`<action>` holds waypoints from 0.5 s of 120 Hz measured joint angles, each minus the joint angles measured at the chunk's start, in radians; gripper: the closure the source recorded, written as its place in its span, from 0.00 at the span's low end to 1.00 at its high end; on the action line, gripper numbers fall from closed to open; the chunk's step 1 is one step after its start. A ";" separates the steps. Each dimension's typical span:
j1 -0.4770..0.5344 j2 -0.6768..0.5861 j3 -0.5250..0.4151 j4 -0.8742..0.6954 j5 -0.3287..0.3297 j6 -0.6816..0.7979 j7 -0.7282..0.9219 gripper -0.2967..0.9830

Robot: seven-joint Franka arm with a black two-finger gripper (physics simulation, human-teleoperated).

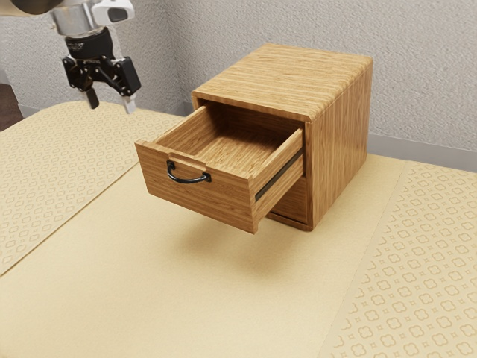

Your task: Push the drawer handle with one arm to close the drawer

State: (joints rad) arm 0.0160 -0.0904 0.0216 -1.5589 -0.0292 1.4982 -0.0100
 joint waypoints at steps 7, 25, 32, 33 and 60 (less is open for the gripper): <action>-0.003 0.000 -0.003 0.000 0.000 0.003 0.000 0.23; 0.000 -0.343 -0.086 -0.346 0.005 0.043 -0.015 0.23; -0.003 -0.550 -0.100 -0.556 -0.006 0.062 -0.026 0.23; -0.003 -0.575 -0.102 -0.581 -0.008 0.065 -0.028 0.23; -0.003 -0.770 -0.196 -0.859 -0.060 0.091 -0.066 0.43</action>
State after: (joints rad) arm 0.0135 -0.8603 -0.1747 -2.4179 -0.0888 1.5897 -0.0762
